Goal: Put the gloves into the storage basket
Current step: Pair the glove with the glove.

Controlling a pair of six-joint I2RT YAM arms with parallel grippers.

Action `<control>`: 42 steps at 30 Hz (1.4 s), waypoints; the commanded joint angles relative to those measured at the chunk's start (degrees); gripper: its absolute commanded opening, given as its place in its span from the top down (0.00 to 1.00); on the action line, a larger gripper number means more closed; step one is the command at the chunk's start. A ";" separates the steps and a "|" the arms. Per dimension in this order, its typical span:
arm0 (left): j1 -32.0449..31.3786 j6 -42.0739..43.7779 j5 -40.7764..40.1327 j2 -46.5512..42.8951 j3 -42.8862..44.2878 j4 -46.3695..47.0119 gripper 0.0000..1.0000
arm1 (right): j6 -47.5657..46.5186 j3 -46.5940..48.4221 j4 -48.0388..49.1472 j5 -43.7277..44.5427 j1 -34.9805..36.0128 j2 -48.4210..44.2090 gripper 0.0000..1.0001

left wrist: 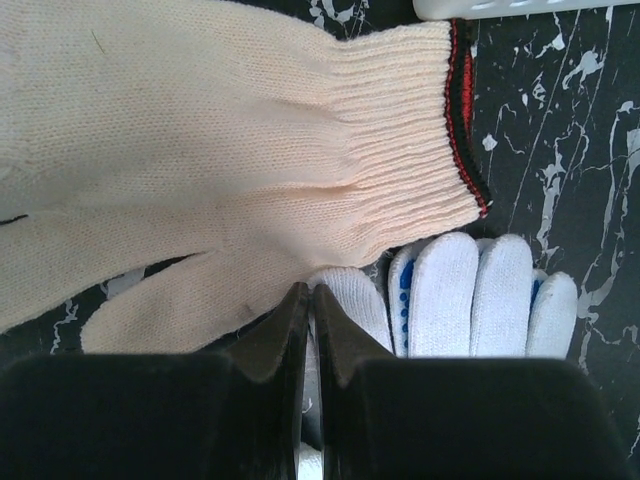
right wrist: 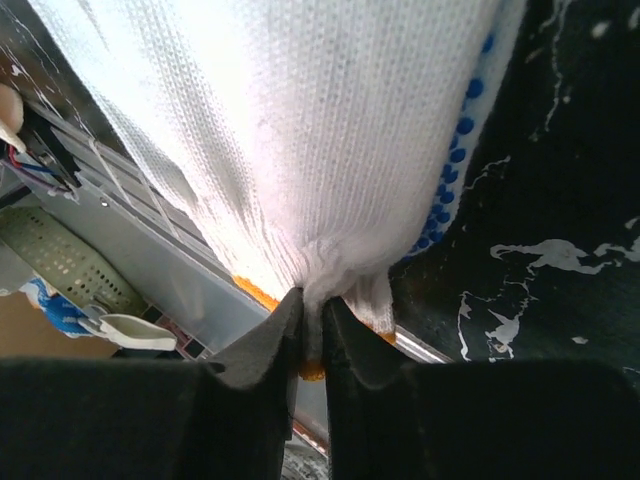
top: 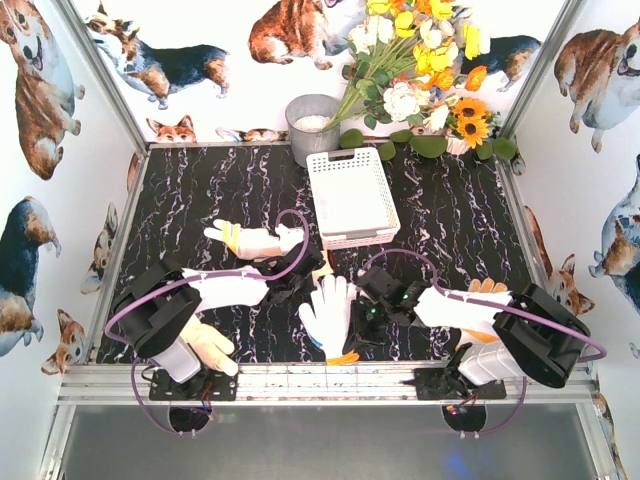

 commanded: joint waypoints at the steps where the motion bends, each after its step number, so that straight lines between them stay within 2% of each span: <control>1: -0.07 0.31 -2.17 -0.14 0.18 -1.68 0.94 | -3.75 4.21 -4.98 2.11 0.42 -1.53 0.79; 8: -0.13 3.34 -1.68 -4.33 1.05 -4.57 0.66 | -9.41 9.65 -16.89 5.88 0.42 -6.11 0.57; 11: -0.16 4.55 -0.64 -7.02 1.47 -6.16 0.56 | -9.57 10.03 -18.72 7.02 0.42 -8.25 0.54; 13: -0.23 5.18 0.52 -8.67 1.47 -7.15 0.54 | -8.93 9.40 -18.08 7.06 0.42 -8.81 0.54; 18: -1.15 5.12 6.82 -11.72 0.51 -7.68 0.58 | -6.86 7.24 -14.96 5.23 0.50 -7.56 0.60; 26: -5.74 1.87 14.89 -13.63 -3.35 -7.49 0.74 | -6.79 6.79 -13.57 4.25 0.68 -5.93 0.69; 32: -9.29 -1.76 17.54 -14.07 -5.40 -6.18 0.79 | -6.78 6.63 -12.58 4.02 1.21 -4.45 0.72; 42: -13.21 -3.90 16.92 -11.29 -5.42 -5.89 0.85 | -6.70 6.45 -12.96 4.88 2.13 -1.14 0.89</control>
